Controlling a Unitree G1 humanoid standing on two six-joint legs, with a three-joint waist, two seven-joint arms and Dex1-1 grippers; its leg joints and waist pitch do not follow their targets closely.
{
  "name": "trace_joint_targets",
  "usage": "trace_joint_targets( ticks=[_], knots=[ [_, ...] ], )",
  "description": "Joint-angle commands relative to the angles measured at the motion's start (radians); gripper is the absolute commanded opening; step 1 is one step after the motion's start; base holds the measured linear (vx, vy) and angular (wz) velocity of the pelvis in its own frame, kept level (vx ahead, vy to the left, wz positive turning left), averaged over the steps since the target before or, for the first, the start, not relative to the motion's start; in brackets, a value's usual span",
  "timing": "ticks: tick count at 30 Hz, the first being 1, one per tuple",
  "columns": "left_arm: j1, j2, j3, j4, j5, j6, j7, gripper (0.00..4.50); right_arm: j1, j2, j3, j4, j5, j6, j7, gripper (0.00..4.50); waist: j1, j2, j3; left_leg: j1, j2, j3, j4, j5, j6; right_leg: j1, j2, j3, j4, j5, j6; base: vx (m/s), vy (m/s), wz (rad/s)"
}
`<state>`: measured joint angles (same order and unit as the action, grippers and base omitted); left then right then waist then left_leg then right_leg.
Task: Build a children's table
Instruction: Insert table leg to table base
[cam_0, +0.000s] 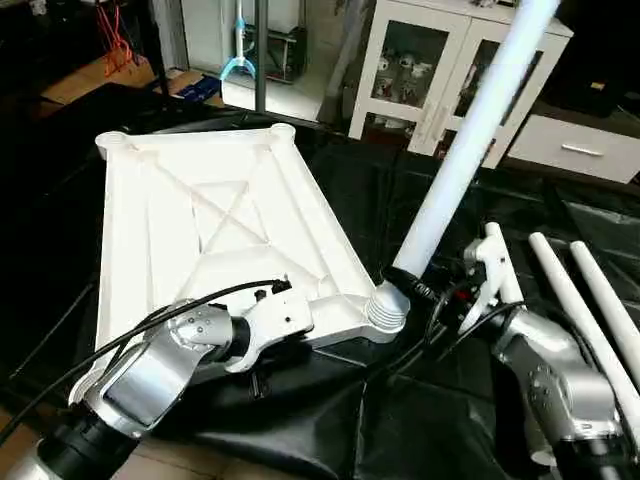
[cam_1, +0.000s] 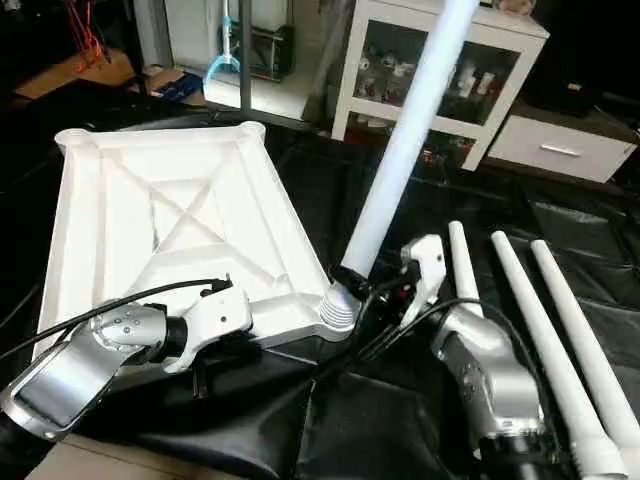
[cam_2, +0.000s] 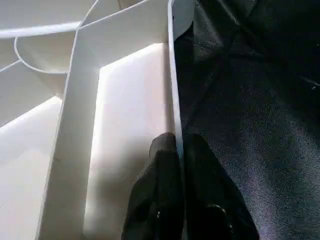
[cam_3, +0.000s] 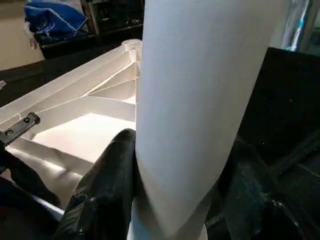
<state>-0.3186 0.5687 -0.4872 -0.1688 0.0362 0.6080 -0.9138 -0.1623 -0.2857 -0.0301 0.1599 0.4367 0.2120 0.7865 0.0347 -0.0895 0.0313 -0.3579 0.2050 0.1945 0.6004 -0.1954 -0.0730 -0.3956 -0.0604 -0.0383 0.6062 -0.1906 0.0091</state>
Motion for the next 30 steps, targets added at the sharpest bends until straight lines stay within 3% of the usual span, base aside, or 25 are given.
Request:
trace_joint_targets(
  ticks=[1,3,5,8,11,14,16,20,24,25,26,30],
  knots=[
    [0.015,-0.011,-0.01,0.013,-0.008,-0.025,0.001,0.0,0.071,-0.011,-0.025,0.074,-0.06,0.01,-0.062,1.86,-0.013,0.006,-0.021,0.015,0.03,-0.025,-0.088,-0.392,-0.027,-0.003,-0.064,0.039,-0.106,-0.535,-0.075,0.0,0.0,0.0],
    [0.015,-0.012,-0.01,0.013,-0.008,-0.025,0.001,0.0,0.086,-0.002,-0.027,0.065,-0.054,-0.006,-0.064,1.86,-0.02,0.004,-0.019,0.013,0.029,-0.031,-0.09,-0.422,-0.031,-0.003,-0.066,0.035,-0.112,-0.588,-0.056,0.0,0.0,0.0],
    [0.013,-0.014,-0.011,0.016,-0.006,-0.026,0.001,0.0,0.103,0.007,-0.027,0.059,-0.046,-0.023,-0.064,1.86,-0.022,0.006,-0.019,0.02,0.029,-0.031,-0.089,-0.445,-0.033,-0.009,-0.066,0.035,-0.117,-0.612,-0.049,0.0,0.0,0.0],
    [0.01,-0.018,-0.011,0.022,-0.005,-0.028,0.001,0.0,0.124,0.012,-0.02,0.054,-0.045,-0.042,-0.059,1.86,-0.021,0.006,-0.021,0.018,0.032,-0.033,-0.094,-0.44,-0.033,-0.006,-0.066,0.035,-0.116,-0.582,-0.052,0.0,0.0,0.0],
    [0.008,-0.019,-0.012,0.024,-0.004,-0.027,0.0,0.0,0.142,-0.007,0.025,0.047,-0.078,-0.037,-0.045,1.86,-0.022,0.007,-0.02,0.017,0.033,-0.032,-0.097,-0.436,-0.032,-0.004,-0.064,0.036,-0.114,-0.547,-0.063,0.0,0.0,0.0],
    [0.008,-0.018,-0.013,0.024,-0.003,-0.029,-0.001,0.0,0.136,-0.024,0.055,0.052,-0.112,-0.024,-0.039,1.86,-0.024,0.007,-0.016,0.02,0.031,-0.032,-0.096,-0.464,-0.034,-0.009,-0.065,0.036,-0.119,-0.583,-0.06,0.0,0.0,0.0],
    [0.007,-0.015,-0.013,0.026,-0.003,-0.033,-0.003,0.0,0.127,-0.043,0.085,0.053,-0.135,-0.005,-0.024,1.86,-0.026,0.007,-0.013,0.023,0.029,-0.035,-0.095,-0.488,-0.036,-0.01,-0.068,0.034,-0.127,-0.648,-0.039,0.0,0.0,0.0],
    [0.005,-0.018,-0.015,0.031,0.001,-0.039,-0.006,0.0,0.094,-0.082,0.142,0.066,-0.182,0.015,0.006,1.86,-0.043,0.006,-0.011,0.028,0.026,-0.045,-0.091,-0.538,-0.042,-0.014,-0.072,0.024,-0.141,-0.74,-0.014,0.0,0.0,0.0],
    [0.005,-0.019,-0.014,0.031,0.001,-0.04,-0.007,0.0,0.047,-0.105,0.185,0.081,-0.199,0.053,0.034,1.86,-0.063,0.011,-0.011,0.02,0.026,-0.069,-0.104,-0.604,-0.053,0.001,-0.071,0.008,-0.142,-0.698,-0.027,0.0,0.0,0.0],
    [0.005,-0.02,-0.014,0.031,0.001,-0.04,-0.006,0.0,0.04,-0.105,0.187,0.086,-0.199,0.056,0.035,1.86,-0.063,0.011,-0.011,0.02,0.026,-0.069,-0.104,-0.604,-0.053,0.001,-0.071,0.008,-0.142,-0.698,-0.027,0.0,0.0,0.0],
    [0.006,-0.021,-0.014,0.03,0.001,-0.04,-0.006,0.0,0.015,-0.104,0.19,0.104,-0.2,0.06,0.035,1.86,-0.066,0.006,-0.011,0.031,0.023,-0.07,-0.099,-0.628,-0.048,-0.009,-0.073,0.007,-0.146,-0.713,-0.032,0.0,0.0,0.0],
    [0.01,-0.02,-0.013,0.026,-0.002,-0.043,-0.007,0.0,-0.054,-0.079,0.164,0.169,-0.189,0.061,-0.005,1.86,-0.079,0.01,-0.01,0.024,0.023,-0.077,-0.102,-0.644,-0.049,-0.003,-0.078,0.0,-0.148,-0.714,-0.035,0.0,0.0,0.0]
  ],
)
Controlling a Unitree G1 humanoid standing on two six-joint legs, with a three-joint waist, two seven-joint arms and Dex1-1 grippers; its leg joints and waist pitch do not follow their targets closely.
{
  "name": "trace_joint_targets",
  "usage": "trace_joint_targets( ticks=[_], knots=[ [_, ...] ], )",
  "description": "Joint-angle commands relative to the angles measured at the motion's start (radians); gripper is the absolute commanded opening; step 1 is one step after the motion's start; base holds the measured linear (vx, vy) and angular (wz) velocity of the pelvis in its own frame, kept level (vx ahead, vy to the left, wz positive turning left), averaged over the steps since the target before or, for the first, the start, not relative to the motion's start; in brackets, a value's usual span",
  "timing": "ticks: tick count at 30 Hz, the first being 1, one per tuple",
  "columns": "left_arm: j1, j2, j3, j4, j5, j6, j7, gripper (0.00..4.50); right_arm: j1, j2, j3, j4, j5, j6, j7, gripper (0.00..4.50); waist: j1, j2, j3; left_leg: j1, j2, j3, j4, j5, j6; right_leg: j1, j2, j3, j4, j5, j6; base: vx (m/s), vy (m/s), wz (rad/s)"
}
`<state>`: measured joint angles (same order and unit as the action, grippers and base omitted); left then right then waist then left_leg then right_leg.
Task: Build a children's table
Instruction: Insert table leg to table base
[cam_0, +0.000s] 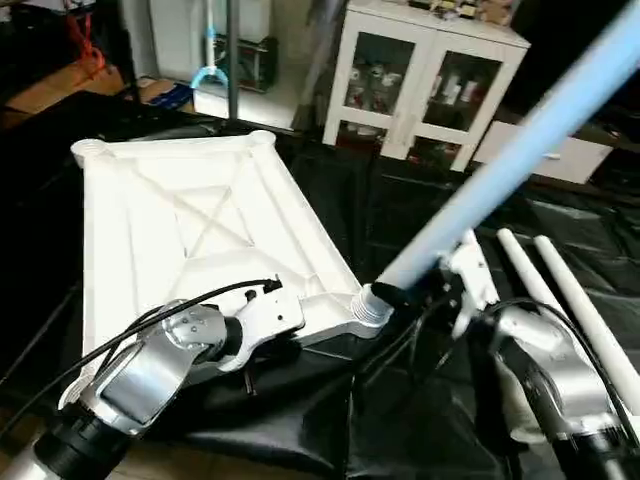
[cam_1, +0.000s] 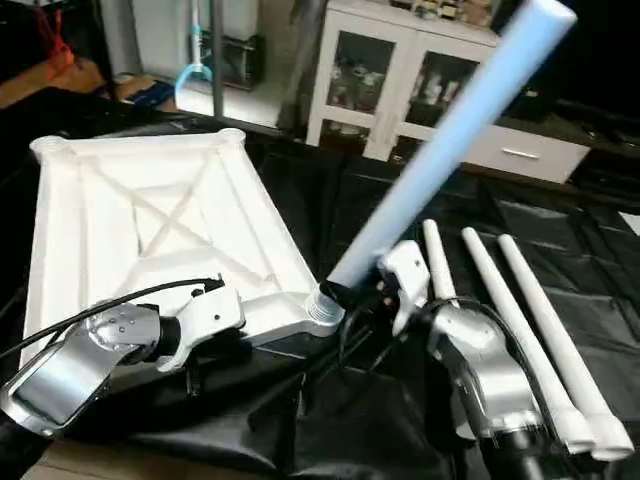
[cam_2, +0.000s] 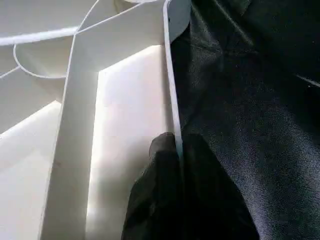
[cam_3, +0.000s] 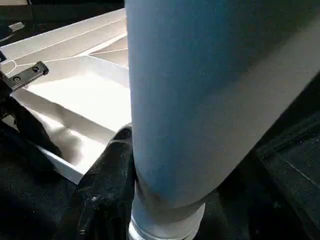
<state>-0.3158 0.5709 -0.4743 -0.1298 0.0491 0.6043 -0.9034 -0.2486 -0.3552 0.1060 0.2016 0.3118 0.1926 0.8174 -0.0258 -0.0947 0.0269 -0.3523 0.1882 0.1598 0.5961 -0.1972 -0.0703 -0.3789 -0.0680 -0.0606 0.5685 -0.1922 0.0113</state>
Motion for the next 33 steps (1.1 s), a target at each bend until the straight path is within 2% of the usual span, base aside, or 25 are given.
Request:
trace_joint_targets(
  ticks=[1,2,4,6,7,9,12,13,17,18,19,20,21,22,23,24,25,26,27,28,29,30,31,32,33],
  knots=[
    [0.007,-0.022,-0.026,-0.014,-0.015,-0.039,-0.017,0.0,0.027,-0.007,0.026,0.133,-0.063,0.08,-0.04,1.86,-0.018,0.015,-0.006,0.019,0.039,-0.042,-0.098,-0.643,-0.052,-0.02,-0.07,0.023,-0.111,-0.713,-0.037,0.0,0.0,0.0],
    [0.007,-0.023,-0.026,-0.012,-0.015,-0.042,-0.017,0.0,0.007,-0.004,0.016,0.149,-0.059,0.081,-0.043,1.86,-0.022,0.013,-0.007,0.02,0.04,-0.046,-0.1,-0.665,-0.056,-0.014,-0.072,0.009,-0.113,-0.705,-0.036,0.0,0.0,0.0],
    [0.007,-0.024,-0.025,-0.011,-0.014,-0.044,-0.016,0.0,-0.007,-0.004,0.008,0.158,-0.052,0.085,-0.041,1.86,-0.025,0.018,-0.004,0.02,0.041,-0.052,-0.105,-0.696,-0.063,-0.012,-0.074,0.002,-0.116,-0.696,-0.037,0.0,0.0,0.0],
    [0.008,-0.024,-0.024,-0.011,-0.013,-0.046,-0.016,0.0,-0.016,-0.005,0.001,0.164,-0.046,0.09,-0.042,1.86,-0.03,0.02,-0.002,0.029,0.041,-0.054,-0.106,-0.732,-0.067,-0.015,-0.073,-0.007,-0.121,-0.691,-0.039,0.0,0.0,0.0],
    [0.008,-0.025,-0.022,-0.011,-0.012,-0.049,-0.015,0.0,-0.028,-0.005,-0.009,0.176,-0.036,0.102,-0.038,1.85,-0.035,0.019,0.001,0.034,0.042,-0.056,-0.107,-0.753,-0.067,-0.013,-0.075,-0.018,-0.125,-0.683,-0.043,0.0,0.0,0.0],
    [0.009,-0.025,-0.021,-0.01,-0.011,-0.053,-0.014,0.0,-0.042,-0.003,-0.019,0.196,-0.031,0.107,-0.038,1.85,-0.041,0.024,0.002,0.037,0.045,-0.058,-0.111,-0.771,-0.074,-0.007,-0.078,-0.026,-0.127,-0.662,-0.047,0.0,0.0,0.0],
    [0.008,-0.026,-0.021,-0.009,-0.011,-0.054,-0.012,0.0,-0.052,-0.005,-0.02,0.21,-0.023,0.126,-0.029,1.85,-0.043,0.02,0.002,0.034,0.043,-0.058,-0.112,-0.763,-0.074,-0.006,-0.084,-0.025,-0.129,-0.672,-0.045,0.0,0.0,0.0],
    [0.007,-0.029,-0.021,-0.007,-0.009,-0.055,-0.01,0.0,-0.057,-0.011,-0.017,0.223,-0.011,0.175,-0.018,1.85,-0.043,0.019,0.002,0.032,0.041,-0.06,-0.112,-0.753,-0.073,-0.005,-0.089,-0.024,-0.129,-0.688,-0.043,0.0,0.0,0.0],
    [0.005,-0.033,-0.021,-0.003,-0.005,-0.058,-0.007,0.0,-0.069,-0.018,-0.002,0.265,-0.037,0.178,-0.023,1.85,-0.045,0.021,0.004,0.03,0.041,-0.062,-0.113,-0.764,-0.078,-0.007,-0.091,-0.026,-0.13,-0.704,-0.039,0.0,0.0,0.0],
    [0.004,-0.033,-0.022,-0.001,-0.004,-0.059,-0.007,0.0,-0.088,-0.005,-0.017,0.287,-0.029,0.166,-0.036,1.85,-0.046,0.025,0.006,0.032,0.041,-0.063,-0.114,-0.777,-0.08,-0.01,-0.09,-0.027,-0.132,-0.704,-0.037,0.0,0.0,0.0],
    [0.004,-0.033,-0.022,-0.001,-0.004,-0.06,-0.006,0.0,-0.092,-0.002,-0.021,0.291,-0.027,0.163,-0.038,1.85,-0.048,0.023,0.007,0.032,0.041,-0.063,-0.115,-0.785,-0.078,-0.01,-0.088,-0.031,-0.133,-0.71,-0.034,0.0,0.0,0.0],
    [0.003,-0.031,-0.024,0.0,-0.004,-0.061,-0.008,0.0,-0.109,0.001,-0.024,0.302,-0.028,0.161,-0.044,1.85,-0.051,0.032,0.009,0.034,0.042,-0.066,-0.12,-0.818,-0.083,-0.008,-0.083,-0.041,-0.136,-0.707,-0.032,0.0,0.0,0.0],
    [0.002,-0.03,-0.026,0.001,-0.002,-0.062,-0.01,0.0,-0.126,0.001,-0.022,0.313,-0.031,0.158,-0.044,1.85,-0.055,0.032,0.008,0.032,0.044,-0.068,-0.125,-0.837,-0.085,0.001,-0.081,-0.049,-0.13,-0.676,-0.035,0.0,0.0,0.0],
    [-0.002,-0.029,-0.027,0.003,0.0,-0.064,-0.014,0.0,-0.153,-0.006,-0.009,0.329,-0.043,0.148,-0.038,1.85,-0.055,0.042,0.011,0.025,0.049,-0.067,-0.143,-0.876,-0.092,0.012,-0.072,-0.056,-0.116,-0.62,-0.046,0.0,0.0,0.0],
    [-0.002,-0.029,-0.028,0.004,0.0,-0.064,-0.015,0.0,-0.159,-0.008,-0.006,0.332,-0.046,0.146,-0.037,1.85,-0.055,0.042,0.011,0.025,0.049,-0.067,-0.143,-0.876,-0.092,0.012,-0.072,-0.056,-0.116,-0.62,-0.046,0.0,0.0,0.0],
    [-0.005,-0.029,-0.029,0.006,0.002,-0.066,-0.017,0.0,-0.173,-0.012,-0.002,0.339,-0.049,0.145,-0.03,1.85,-0.042,0.049,0.009,0.002,0.06,-0.056,-0.179,-0.904,-0.097,0.044,-0.061,-0.043,-0.057,-0.495,-0.069,0.0,0.0,0.0],
    [-0.005,-0.029,-0.029,0.007,0.002,-0.066,-0.018,0.0,-0.176,-0.012,-0.001,0.34,-0.05,0.145,-0.029,1.85,-0.035,0.046,0.015,0.001,0.062,-0.044,-0.195,-0.914,-0.098,0.038,-0.051,-0.043,-0.051,-0.484,-0.078,0.0,0.0,0.0],
    [-0.008,-0.029,-0.03,0.009,0.003,-0.068,-0.02,0.0,-0.191,-0.016,0.002,0.346,-0.054,0.144,-0.021,1.85,-0.028,0.037,0.012,0.017,0.053,-0.021,-0.191,-0.874,-0.087,0.025,-0.047,-0.039,-0.056,-0.512,-0.077,-0.021,-0.054,0.21],
    [-0.008,-0.029,-0.03,0.01,0.004,-0.068,-0.02,0.0,-0.195,-0.017,0.004,0.347,-0.056,0.144,-0.019,1.85,-0.02,0.032,0.007,0.042,0.041,-0.016,-0.159,-0.819,-0.084,0.001,-0.066,-0.025,-0.086,-0.582,-0.071,-0.021,-0.054,0.21],
    [-0.009,-0.03,-0.029,0.011,0.005,-0.069,-0.021,0.0,-0.204,-0.023,0.011,0.351,-0.064,0.139,-0.009,1.85,-0.028,0.013,0.01,0.094,0.007,-0.019,-0.066,-0.658,-0.049,-0.052,-0.11,-0.033,-0.179,-0.804,-0.026,0.018,-0.073,0.13],
    [-0.009,-0.031,-0.029,0.011,0.006,-0.069,-0.022,0.0,-0.213,-0.027,0.016,0.357,-0.075,0.126,-0.007,1.85,-0.03,0.017,0.017,0.081,0.009,-0.029,-0.056,-0.587,-0.032,-0.032,-0.133,-0.04,-0.193,-0.873,-0.007,0.025,-0.017,-0.2],
    [-0.009,-0.032,-0.029,0.01,0.007,-0.069,-0.022,0.0,-0.22,-0.027,0.014,0.36,-0.077,0.119,-0.009,1.85,-0.038,0.038,0.021,0.025,0.043,-0.059,-0.114,-0.663,-0.052,0.038,-0.104,-0.09,-0.155,-0.782,0.018,0.025,-0.017,-0.2],
    [-0.008,-0.032,-0.029,0.01,0.008,-0.069,-0.022,0.0,-0.225,-0.027,0.011,0.359,-0.075,0.109,-0.007,1.85,-0.033,0.053,0.022,0.001,0.063,-0.069,-0.154,-0.763,-0.073,0.071,-0.083,-0.087,-0.093,-0.633,-0.008,0.014,0.043,-0.3],
    [-0.008,-0.033,-0.028,0.01,0.008,-0.07,-0.022,0.0,-0.226,-0.026,0.009,0.354,-0.073,0.095,-0.003,1.85,0.026,0.075,0.024,-0.079,0.068,-0.027,-0.246,-0.947,-0.098,0.133,-0.028,-0.086,0.09,-0.24,-0.075,0.0,0.0,0.0],
    [-0.006,-0.033,-0.028,0.008,0.008,-0.07,-0.021,0.0,-0.221,-0.024,0.004,0.341,-0.066,0.084,0.001,1.85,0.048,0.062,0.022,-0.055,0.067,0.004,-0.25,-0.906,-0.064,0.097,-0.015,-0.067,0.094,-0.158,-0.072,0.0,0.0,0.0]
  ],
)
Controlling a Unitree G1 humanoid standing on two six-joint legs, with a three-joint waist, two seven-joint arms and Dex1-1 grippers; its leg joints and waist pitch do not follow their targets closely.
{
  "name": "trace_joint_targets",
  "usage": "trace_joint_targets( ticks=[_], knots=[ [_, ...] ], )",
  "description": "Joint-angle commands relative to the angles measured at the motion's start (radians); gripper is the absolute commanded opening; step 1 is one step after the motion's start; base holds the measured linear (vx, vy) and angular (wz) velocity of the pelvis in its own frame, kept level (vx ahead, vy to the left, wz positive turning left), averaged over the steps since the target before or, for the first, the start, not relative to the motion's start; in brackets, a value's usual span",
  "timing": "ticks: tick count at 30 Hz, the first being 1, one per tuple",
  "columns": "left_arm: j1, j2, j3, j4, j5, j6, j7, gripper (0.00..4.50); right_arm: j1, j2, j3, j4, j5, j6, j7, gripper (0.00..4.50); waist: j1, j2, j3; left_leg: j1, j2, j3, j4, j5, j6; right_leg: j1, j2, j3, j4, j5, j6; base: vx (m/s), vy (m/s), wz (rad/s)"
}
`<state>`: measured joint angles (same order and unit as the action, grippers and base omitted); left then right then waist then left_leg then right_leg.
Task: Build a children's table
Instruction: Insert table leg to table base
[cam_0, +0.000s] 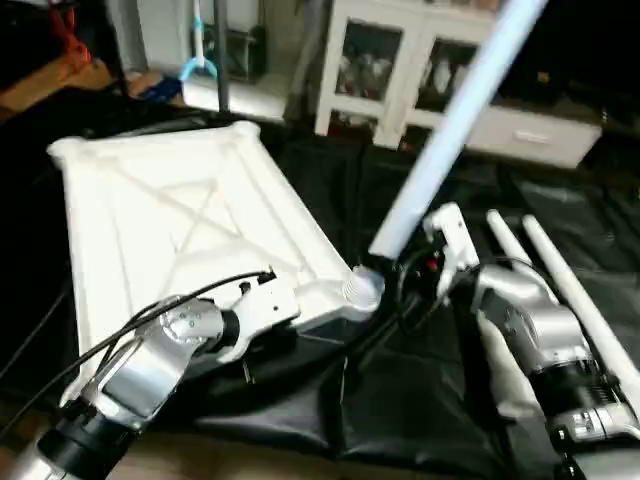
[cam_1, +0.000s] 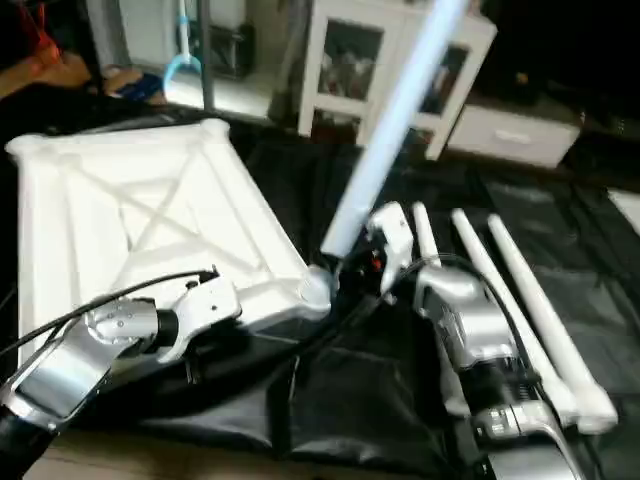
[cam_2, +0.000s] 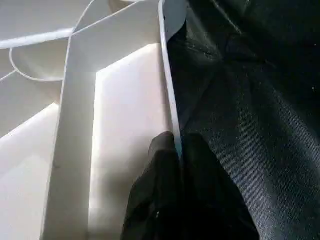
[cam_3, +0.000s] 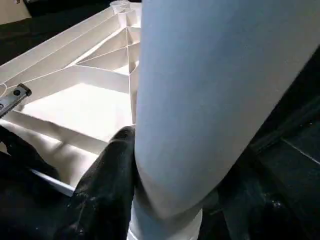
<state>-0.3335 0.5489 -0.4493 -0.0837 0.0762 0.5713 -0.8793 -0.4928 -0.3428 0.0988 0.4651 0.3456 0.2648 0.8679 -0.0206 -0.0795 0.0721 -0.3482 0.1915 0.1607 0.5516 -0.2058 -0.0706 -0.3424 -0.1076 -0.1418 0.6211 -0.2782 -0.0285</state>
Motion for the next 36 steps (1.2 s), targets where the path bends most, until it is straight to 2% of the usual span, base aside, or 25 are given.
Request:
trace_joint_targets(
  ticks=[1,2,3,4,5,6,7,8,9,11,13,18,23,28,36],
  knots=[
    [0.014,-0.013,-0.051,-0.038,-0.019,-0.039,-0.043,0.0,0.038,-0.026,-0.009,0.044,-0.069,-0.021,-0.039,1.85,0.03,-0.019,-0.044,0.033,0.044,-0.002,-0.125,-0.701,-0.074,-0.02,-0.035,0.09,-0.035,-0.411,-0.014,0.06,-0.097,0.18],
    [0.014,-0.013,-0.051,-0.038,-0.019,-0.04,-0.042,0.0,0.044,-0.02,-0.021,0.03,-0.053,-0.034,-0.036,1.85,0.036,-0.027,-0.04,0.074,0.018,-0.004,-0.025,-0.544,-0.058,-0.093,-0.091,0.107,-0.149,-0.676,-0.005,0.092,-0.127,-0.04],
    [0.015,-0.015,-0.049,-0.038,-0.019,-0.042,-0.039,0.0,0.055,-0.014,-0.037,0.007,-0.032,-0.034,-0.035,1.85,0.048,-0.021,-0.042,-0.02,0.037,-0.036,0.001,-0.187,0.003,-0.008,-0.144,0.149,-0.161,-0.817,-0.002,0.092,-0.127,-0.04],
    [0.016,-0.016,-0.048,-0.038,-0.019,-0.042,-0.037,0.0,0.061,-0.012,-0.044,-0.003,-0.024,-0.033,-0.036,1.85,0.054,-0.016,-0.055,-0.042,0.044,-0.032,-0.037,-0.122,-0.012,0.012,-0.102,0.122,-0.132,-0.658,-0.012,0.081,-0.025,-0.33],
    [0.017,-0.016,-0.047,-0.04,-0.02,-0.043,-0.036,0.0,0.072,-0.011,-0.05,-0.019,-0.018,-0.044,-0.036,1.85,0.056,-0.005,-0.061,-0.024,0.053,-0.023,-0.055,-0.102,-0.027,-0.011,-0.049,0.105,-0.096,-0.353,-0.048,0.092,0.003,-0.22],
    [0.018,-0.016,-0.047,-0.041,-0.02,-0.044,-0.036,0.0,0.079,-0.01,-0.055,-0.028,-0.016,-0.054,-0.036,1.85,0.051,-0.001,-0.063,-0.013,0.058,-0.021,-0.058,-0.12,-0.025,-0.017,-0.041,0.106,-0.084,-0.256,-0.075,0.092,0.003,-0.22],
    [0.018,-0.015,-0.048,-0.04,-0.018,-0.048,-0.037,0.0,0.093,-0.01,-0.065,-0.045,-0.006,-0.053,-0.038,1.85,0.051,0.008,-0.057,0.003,0.058,-0.008,-0.06,-0.226,-0.022,-0.032,-0.035,0.114,-0.089,-0.201,-0.13,0.0,0.0,0.0],
    [0.017,-0.015,-0.048,-0.039,-0.015,-0.053,-0.038,0.0,0.104,-0.01,-0.074,-0.058,0.002,-0.052,-0.041,1.85,0.046,0.002,-0.054,-0.002,0.052,-0.004,-0.059,-0.278,-0.022,-0.033,-0.031,0.117,-0.09,-0.226,-0.138,0.0,0.0,0.0],
    [0.017,-0.014,-0.049,-0.037,-0.011,-0.062,-0.039,0.0,0.116,-0.012,-0.081,-0.07,0.011,-0.048,-0.042,1.85,0.048,-0.001,-0.059,-0.009,0.049,-0.002,-0.06,-0.307,-0.022,-0.023,-0.033,0.117,-0.092,-0.266,-0.133,0.0,0.0,0.0],
    [0.015,-0.011,-0.052,-0.034,-0.006,-0.073,-0.044,0.0,0.15,-0.034,-0.075,-0.097,0.012,-0.04,-0.029,1.85,0.053,-0.002,-0.063,-0.006,0.051,0.005,-0.059,-0.266,-0.006,-0.023,-0.033,0.122,-0.095,-0.23,-0.12,0.0,0.0,0.0],
    [0.013,-0.012,-0.054,-0.034,-0.003,-0.072,-0.046,0.0,0.161,-0.046,-0.072,-0.103,0.001,-0.043,-0.021,1.85,0.052,-0.004,-0.064,-0.012,0.05,0.006,-0.059,-0.225,0.003,-0.019,-0.03,0.126,-0.091,-0.192,-0.116,0.0,0.0,0.0],
    [0.009,-0.013,-0.055,-0.032,-0.002,-0.078,-0.053,0.0,0.179,-0.066,-0.074,-0.137,-0.01,-0.057,-0.008,1.85,0.054,0.002,-0.065,-0.008,0.049,0.011,-0.056,-0.21,0.006,-0.017,-0.027,0.133,-0.091,-0.177,-0.116,0.0,0.0,0.0],
    [0.004,-0.015,-0.057,-0.028,-0.004,-0.089,-0.061,0.0,0.17,-0.072,-0.06,-0.165,-0.021,-0.06,0.001,1.85,0.054,-0.002,-0.067,-0.012,0.047,0.014,-0.052,-0.186,0.015,-0.013,-0.025,0.136,-0.09,-0.164,-0.115,0.0,0.0,0.0],
    [0.006,-0.012,-0.061,-0.032,-0.001,-0.09,-0.07,0.0,0.17,-0.083,-0.027,-0.189,-0.035,-0.053,0.017,1.85,0.055,-0.003,-0.066,-0.009,0.048,0.014,-0.051,-0.188,0.014,-0.014,-0.025,0.136,-0.091,-0.182,-0.11,0.0,0.0,0.0],
    [0.01,-0.01,-0.061,-0.037,-0.002,-0.088,-0.077,0.0,0.162,-0.094,0.012,-0.198,-0.05,-0.023,0.042,1.85,0.056,-0.003,-0.068,-0.011,0.047,0.014,-0.047,-0.157,0.021,-0.008,-0.023,0.134,-0.084,-0.131,-0.125,0.0,0.0,0.0]
  ],
)
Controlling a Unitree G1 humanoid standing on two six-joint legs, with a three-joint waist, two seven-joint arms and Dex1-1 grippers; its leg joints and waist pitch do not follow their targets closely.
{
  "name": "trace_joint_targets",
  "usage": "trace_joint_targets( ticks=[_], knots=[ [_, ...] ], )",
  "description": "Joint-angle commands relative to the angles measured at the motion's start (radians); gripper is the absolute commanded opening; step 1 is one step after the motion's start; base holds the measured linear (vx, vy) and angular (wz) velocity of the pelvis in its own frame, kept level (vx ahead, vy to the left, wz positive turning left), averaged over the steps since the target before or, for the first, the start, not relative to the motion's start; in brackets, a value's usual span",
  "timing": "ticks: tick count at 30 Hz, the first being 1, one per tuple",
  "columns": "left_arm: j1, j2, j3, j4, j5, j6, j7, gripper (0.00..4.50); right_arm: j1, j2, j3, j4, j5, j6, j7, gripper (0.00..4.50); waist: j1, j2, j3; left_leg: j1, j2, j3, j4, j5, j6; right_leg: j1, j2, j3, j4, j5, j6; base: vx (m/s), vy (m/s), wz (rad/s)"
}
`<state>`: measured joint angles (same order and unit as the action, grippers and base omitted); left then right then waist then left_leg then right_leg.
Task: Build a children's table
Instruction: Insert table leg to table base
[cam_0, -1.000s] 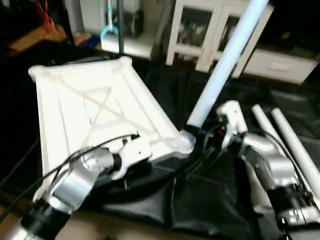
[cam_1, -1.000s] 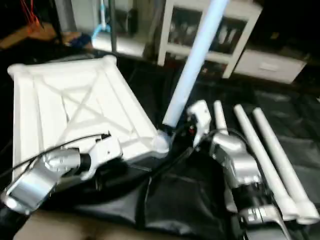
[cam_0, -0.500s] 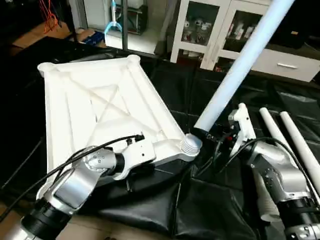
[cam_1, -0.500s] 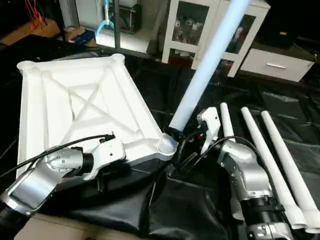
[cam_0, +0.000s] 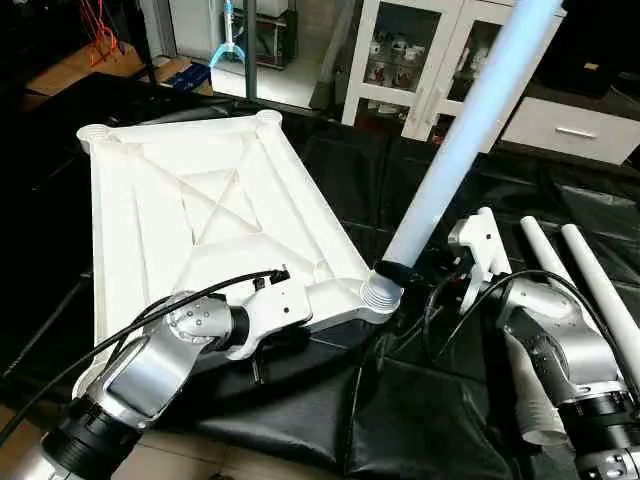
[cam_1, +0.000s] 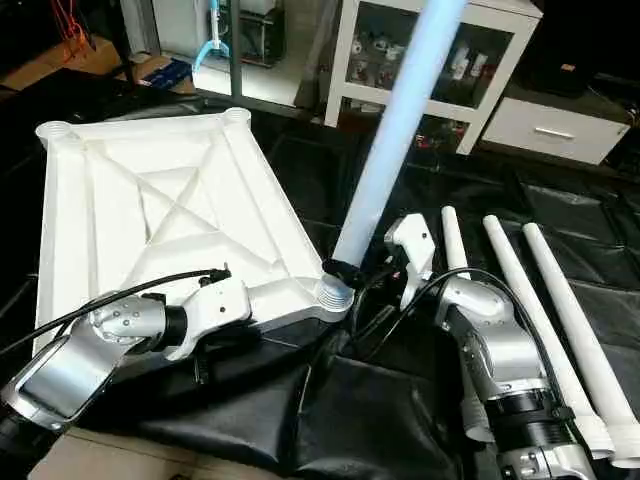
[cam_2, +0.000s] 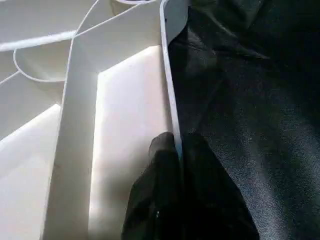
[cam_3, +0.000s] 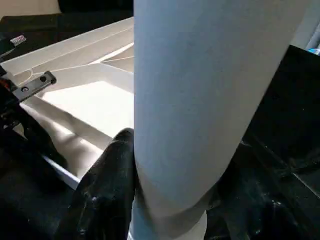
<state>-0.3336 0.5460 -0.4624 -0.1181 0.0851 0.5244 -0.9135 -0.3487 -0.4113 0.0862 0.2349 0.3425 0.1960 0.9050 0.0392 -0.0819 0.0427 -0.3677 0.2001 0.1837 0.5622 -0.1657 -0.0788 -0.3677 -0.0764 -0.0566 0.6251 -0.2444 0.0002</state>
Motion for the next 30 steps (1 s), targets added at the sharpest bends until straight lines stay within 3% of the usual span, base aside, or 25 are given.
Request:
trace_joint_targets(
  ticks=[1,3,6,13,18,19,20,25,30],
  knots=[
    [0.009,-0.007,-0.048,-0.001,-0.01,-0.042,-0.044,0.0,0.02,-0.039,0.047,0.035,-0.065,0.057,0.017,1.85,-0.004,0.0,-0.039,0.009,0.039,-0.009,-0.057,-0.192,0.029,0.018,-0.053,0.049,-0.086,-0.154,-0.155,0.0,0.0,0.0],
    [0.009,-0.007,-0.047,0.0,-0.01,-0.042,-0.044,0.0,0.021,-0.045,0.058,0.051,-0.082,0.059,0.006,1.85,-0.005,-0.001,-0.039,0.01,0.038,-0.008,-0.056,-0.19,0.028,0.018,-0.052,0.049,-0.085,-0.148,-0.158,0.0,0.0,0.0],
    [0.01,-0.007,-0.047,0.0,-0.011,-0.042,-0.044,0.0,0.017,-0.023,0.031,0.096,-0.077,0.055,-0.036,1.85,-0.005,-0.001,-0.04,0.01,0.038,-0.008,-0.055,-0.195,0.028,0.018,-0.054,0.049,-0.086,-0.146,-0.161,0.0,0.0,0.0],
    [0.014,-0.007,-0.043,-0.002,-0.012,-0.041,-0.042,0.0,0.068,0.005,-0.001,0.13,-0.072,0.033,-0.09,1.84,-0.008,-0.003,-0.04,0.014,0.04,-0.011,-0.06,-0.261,0.0,0.013,-0.054,0.049,-0.094,-0.225,-0.139,0.0,0.0,0.0],
    [0.014,-0.008,-0.042,-0.001,-0.013,-0.041,-0.043,0.0,0.113,0.017,-0.001,0.124,-0.073,0.022,-0.114,1.84,-0.008,-0.004,-0.045,0.015,0.04,-0.012,-0.06,-0.259,-0.003,0.013,-0.051,0.049,-0.09,-0.17,-0.142,0.0,0.0,0.0],
    [0.014,-0.007,-0.041,0.0,-0.013,-0.043,-0.045,0.0,0.117,0.022,-0.004,0.122,-0.074,0.021,-0.119,1.84,-0.007,0.006,-0.045,0.016,0.04,-0.013,-0.061,-0.259,-0.006,0.013,-0.051,0.049,-0.088,-0.163,-0.143,0.0,0.0,0.0],
    [0.014,-0.007,-0.04,0.0,-0.013,-0.045,-0.047,0.0,0.118,0.026,-0.006,0.121,-0.074,0.021,-0.123,1.84,-0.009,0.0,-0.045,0.014,0.04,-0.011,-0.061,-0.258,-0.005,0.013,-0.049,0.049,-0.089,-0.149,-0.144,0.0,0.0,0.0],
    [0.013,-0.007,-0.04,0.005,-0.015,-0.047,-0.051,0.0,0.109,0.043,-0.024,0.118,-0.076,0.012,-0.159,1.84,-0.011,0.003,-0.045,0.017,0.04,-0.013,-0.063,-0.3,-0.015,0.011,-0.051,0.049,-0.094,-0.207,-0.137,0.0,0.0,0.0],
    [0.007,-0.013,-0.033,0.008,-0.015,-0.029,-0.041,0.0,0.106,0.061,-0.034,0.122,-0.079,-0.004,-0.211,1.84,-0.01,0.003,-0.048,0.016,0.04,-0.014,-0.064,-0.291,-0.017,0.012,-0.051,0.049,-0.092,-0.186,-0.14,0.0,0.0,0.0]
  ],
)
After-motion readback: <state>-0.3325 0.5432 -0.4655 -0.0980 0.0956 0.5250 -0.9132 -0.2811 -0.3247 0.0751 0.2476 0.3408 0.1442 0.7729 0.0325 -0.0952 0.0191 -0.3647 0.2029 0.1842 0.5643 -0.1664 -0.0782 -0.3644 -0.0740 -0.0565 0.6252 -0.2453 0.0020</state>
